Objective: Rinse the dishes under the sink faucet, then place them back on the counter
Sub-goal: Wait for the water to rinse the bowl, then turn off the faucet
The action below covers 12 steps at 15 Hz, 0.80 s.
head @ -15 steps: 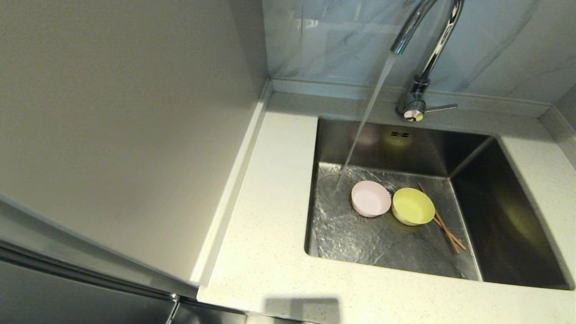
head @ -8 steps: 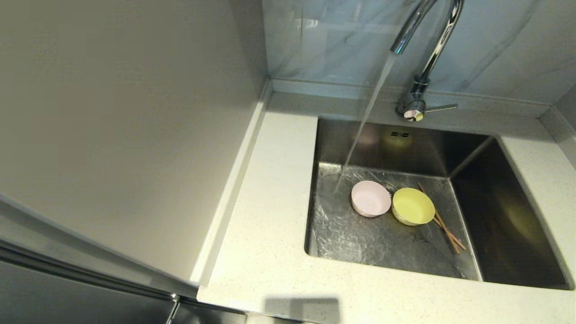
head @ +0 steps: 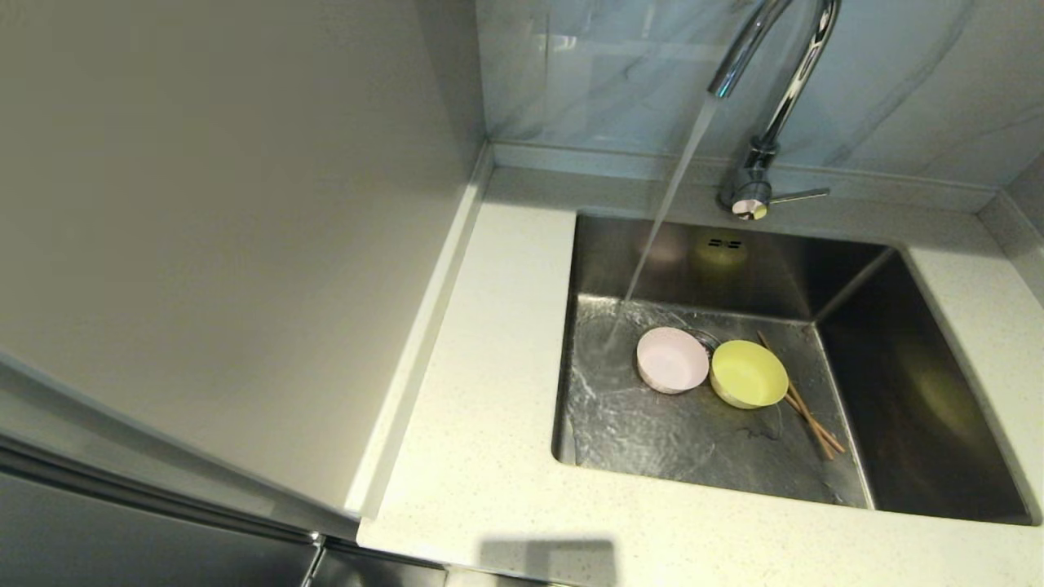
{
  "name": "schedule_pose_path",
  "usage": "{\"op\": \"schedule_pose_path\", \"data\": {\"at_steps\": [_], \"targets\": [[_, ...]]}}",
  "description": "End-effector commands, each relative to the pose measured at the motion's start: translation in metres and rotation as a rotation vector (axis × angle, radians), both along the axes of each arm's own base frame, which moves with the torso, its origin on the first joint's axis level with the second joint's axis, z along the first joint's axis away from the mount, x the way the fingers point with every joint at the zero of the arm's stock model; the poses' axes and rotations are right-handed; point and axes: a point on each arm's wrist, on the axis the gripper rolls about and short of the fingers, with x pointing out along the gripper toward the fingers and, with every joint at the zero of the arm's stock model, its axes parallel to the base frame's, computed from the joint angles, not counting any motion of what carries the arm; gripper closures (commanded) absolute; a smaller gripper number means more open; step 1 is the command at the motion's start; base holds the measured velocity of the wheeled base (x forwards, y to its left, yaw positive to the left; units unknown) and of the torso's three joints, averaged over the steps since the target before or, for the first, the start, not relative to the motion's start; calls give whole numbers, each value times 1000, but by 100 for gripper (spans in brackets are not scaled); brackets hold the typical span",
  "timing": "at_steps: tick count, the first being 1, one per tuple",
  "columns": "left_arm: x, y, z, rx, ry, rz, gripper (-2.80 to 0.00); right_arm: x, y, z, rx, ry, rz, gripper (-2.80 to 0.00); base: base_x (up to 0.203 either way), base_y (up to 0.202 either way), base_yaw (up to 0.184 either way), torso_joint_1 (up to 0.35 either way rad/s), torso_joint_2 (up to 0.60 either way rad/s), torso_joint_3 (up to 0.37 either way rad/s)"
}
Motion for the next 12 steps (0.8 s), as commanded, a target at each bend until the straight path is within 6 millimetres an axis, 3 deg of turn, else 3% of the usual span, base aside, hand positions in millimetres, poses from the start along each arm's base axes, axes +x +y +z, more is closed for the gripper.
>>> {"op": "schedule_pose_path", "data": {"at_steps": [1, 6, 12], "targets": [[0, 0, 0, -1, -3, 1, 0, 3, 0, 1, -13, 46, 2, 0, 0, 0, 0, 0, 0, 0], [0, 0, 0, -1, -3, 1, 0, 20, 0, 27, -19, 181, -3, 0, 0, 0, 0, 0, 0, 0], [0, 0, 0, -1, -3, 1, 0, 53, 0, 96, -19, 206, -4, 0, 0, 0, 0, 0, 0, 0]]}}
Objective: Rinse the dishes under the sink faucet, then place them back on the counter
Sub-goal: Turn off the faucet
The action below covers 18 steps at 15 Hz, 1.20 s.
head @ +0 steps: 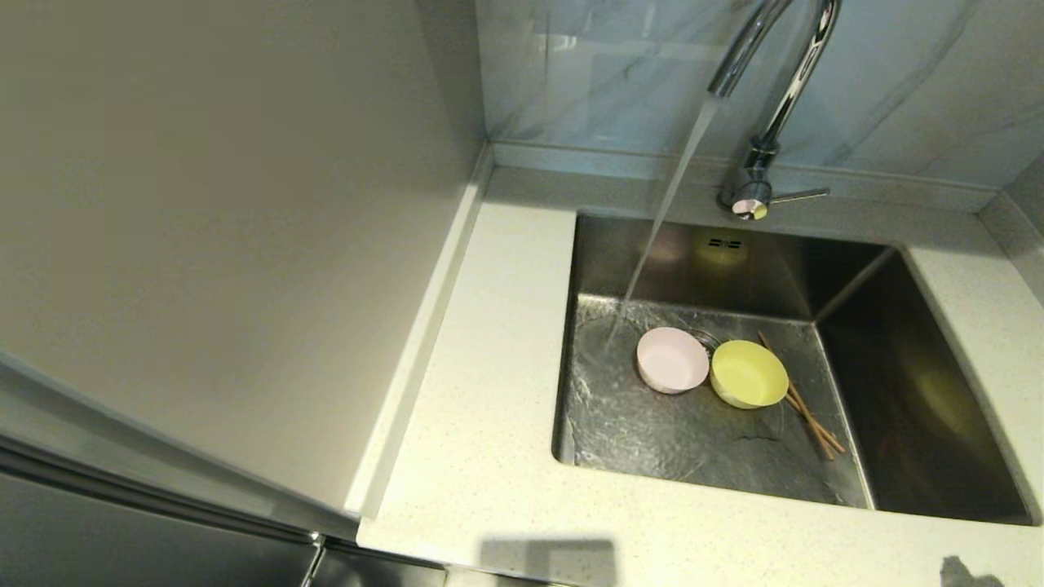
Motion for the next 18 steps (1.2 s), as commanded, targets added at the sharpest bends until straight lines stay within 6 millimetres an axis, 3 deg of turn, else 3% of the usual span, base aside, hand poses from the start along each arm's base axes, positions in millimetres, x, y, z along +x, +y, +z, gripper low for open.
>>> {"op": "schedule_pose_path", "data": {"at_steps": [1, 6, 10, 15, 18], "targets": [[0, 0, 0, 0, -3, 0, 0, 21, 0, 27, -3, 34, 1, 0, 0, 0, 0, 0, 0, 0], [0, 0, 0, 0, -3, 0, 0, 52, 0, 74, -34, 119, 15, 0, 0, 0, 0, 0, 0, 0], [0, 0, 0, 0, -3, 0, 0, 91, 1, 95, -116, 249, 46, 0, 0, 0, 0, 0, 0, 0], [0, 0, 0, 0, -3, 0, 0, 169, 3, 125, -162, 288, 71, 0, 0, 0, 0, 0, 0, 0], [0, 0, 0, 0, -3, 0, 0, 220, 10, 129, -202, 320, 36, 0, 0, 0, 0, 0, 0, 0]]}}
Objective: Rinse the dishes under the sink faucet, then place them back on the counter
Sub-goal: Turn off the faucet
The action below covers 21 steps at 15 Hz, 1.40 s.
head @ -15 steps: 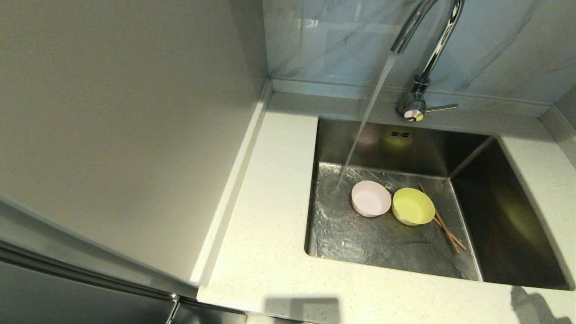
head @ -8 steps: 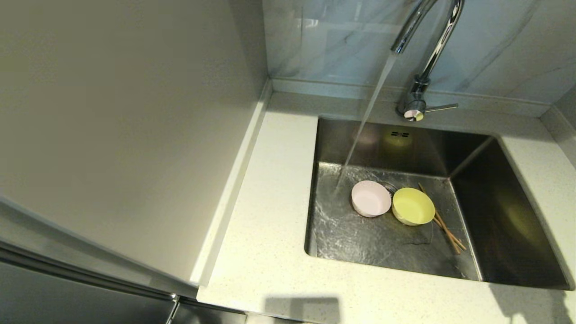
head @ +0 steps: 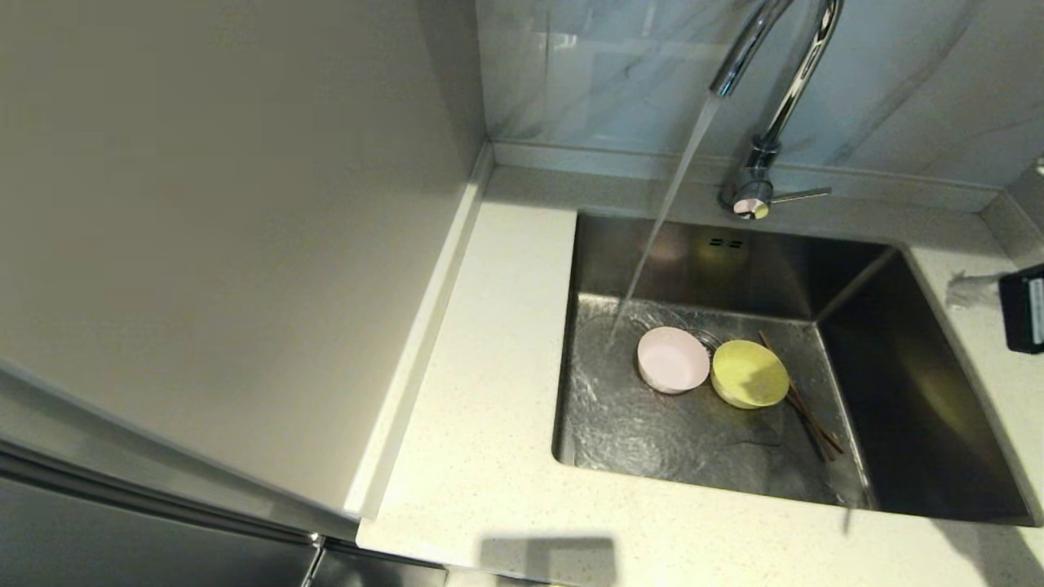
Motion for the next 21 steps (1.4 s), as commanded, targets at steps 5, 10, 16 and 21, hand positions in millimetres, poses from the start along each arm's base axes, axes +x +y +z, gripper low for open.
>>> {"op": "schedule_pose_path", "data": {"at_steps": [5, 10, 16, 21], "targets": [[0, 0, 0, -1, -3, 1, 0, 88, 24, -7, -137, 129, -103, 0, 0, 0, 0, 0, 0, 0], [0, 0, 0, -1, -3, 1, 0, 133, 31, -7, -175, 119, -159, 0, 0, 0, 0, 0, 0, 0], [0, 0, 0, -1, -3, 1, 0, 174, 36, -12, -174, 90, -177, 0, 0, 0, 0, 0, 0, 0], [0, 0, 0, -1, -3, 1, 0, 197, 38, -14, -175, 59, -199, 0, 0, 0, 0, 0, 0, 0]]}}
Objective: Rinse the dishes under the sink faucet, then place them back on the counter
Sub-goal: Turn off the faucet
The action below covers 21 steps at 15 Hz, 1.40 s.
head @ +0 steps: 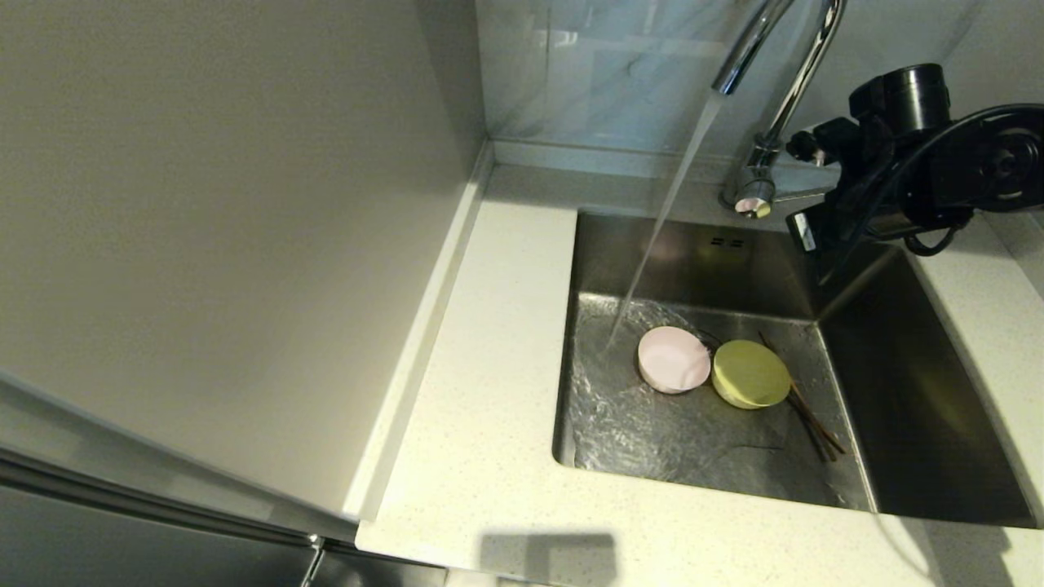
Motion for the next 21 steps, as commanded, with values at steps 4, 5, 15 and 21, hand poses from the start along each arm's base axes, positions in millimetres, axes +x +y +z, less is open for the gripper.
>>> {"op": "schedule_pose_path", "data": {"at_steps": [4, 5, 15, 21], "targets": [[0, 0, 0, 0, -3, 1, 0, 21, 2, -6, -6, -16, -12, 0, 0, 0, 0, 0, 0, 0], [0, 0, 0, 0, -3, 1, 0, 23, 2, -8, -6, -26, -18, 0, 0, 0, 0, 0, 0, 0], [0, 0, 0, 0, -3, 1, 0, 42, -3, 0, -6, -212, -27, 0, 0, 0, 0, 0, 0, 0], [0, 0, 0, 0, -3, 1, 0, 52, -8, 1, 5, -296, -34, 0, 0, 0, 0, 0, 0, 0]]}}
